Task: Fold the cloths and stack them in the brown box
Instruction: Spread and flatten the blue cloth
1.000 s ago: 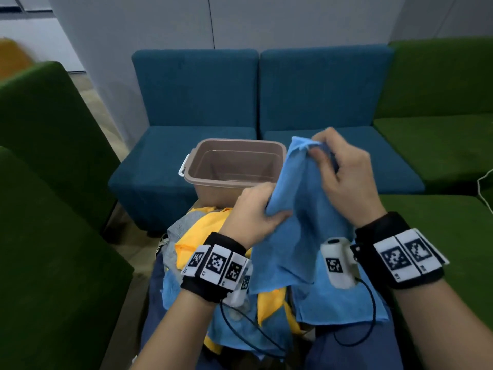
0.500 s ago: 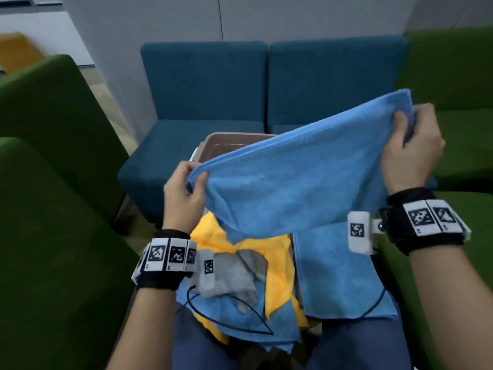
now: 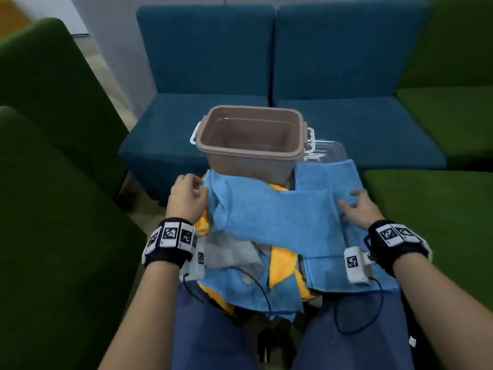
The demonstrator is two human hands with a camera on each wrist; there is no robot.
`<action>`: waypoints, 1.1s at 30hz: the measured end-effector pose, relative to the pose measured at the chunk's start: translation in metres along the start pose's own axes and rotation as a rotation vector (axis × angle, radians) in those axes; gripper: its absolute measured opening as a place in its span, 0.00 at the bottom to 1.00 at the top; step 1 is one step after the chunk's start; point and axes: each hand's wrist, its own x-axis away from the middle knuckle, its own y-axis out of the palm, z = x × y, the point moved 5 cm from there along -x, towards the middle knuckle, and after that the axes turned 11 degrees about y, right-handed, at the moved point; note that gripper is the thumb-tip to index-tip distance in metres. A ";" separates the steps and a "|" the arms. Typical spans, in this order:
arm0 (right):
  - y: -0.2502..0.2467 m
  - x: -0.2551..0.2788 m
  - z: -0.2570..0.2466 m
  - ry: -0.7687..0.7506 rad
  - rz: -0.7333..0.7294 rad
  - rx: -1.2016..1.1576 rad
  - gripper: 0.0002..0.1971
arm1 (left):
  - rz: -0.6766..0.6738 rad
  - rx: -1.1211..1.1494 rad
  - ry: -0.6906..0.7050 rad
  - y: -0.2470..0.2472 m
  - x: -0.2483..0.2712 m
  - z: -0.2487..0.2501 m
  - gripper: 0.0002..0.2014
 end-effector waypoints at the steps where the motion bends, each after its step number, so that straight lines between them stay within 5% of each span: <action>1: 0.007 0.000 0.009 0.031 -0.029 0.039 0.25 | -0.010 0.014 -0.018 0.002 0.011 0.001 0.07; 9: 0.025 0.018 0.028 0.146 -0.142 0.274 0.23 | -0.058 0.058 -0.026 0.020 0.064 0.033 0.28; 15: 0.037 0.028 0.034 0.103 -0.232 0.273 0.16 | 0.018 0.123 0.067 0.034 0.081 0.025 0.07; 19: 0.020 0.020 0.040 0.096 -0.123 -0.054 0.07 | 0.188 0.130 0.029 0.020 0.090 0.019 0.13; 23: 0.006 0.022 0.037 0.018 0.006 -0.116 0.14 | 0.320 0.139 -0.067 0.010 0.096 0.012 0.11; 29: -0.008 0.033 0.036 -0.056 0.147 -0.103 0.13 | 0.179 0.456 -0.247 0.014 0.095 -0.002 0.15; 33: -0.005 0.037 0.038 -0.009 0.100 -0.082 0.11 | 0.091 0.481 -0.189 0.007 0.093 -0.001 0.25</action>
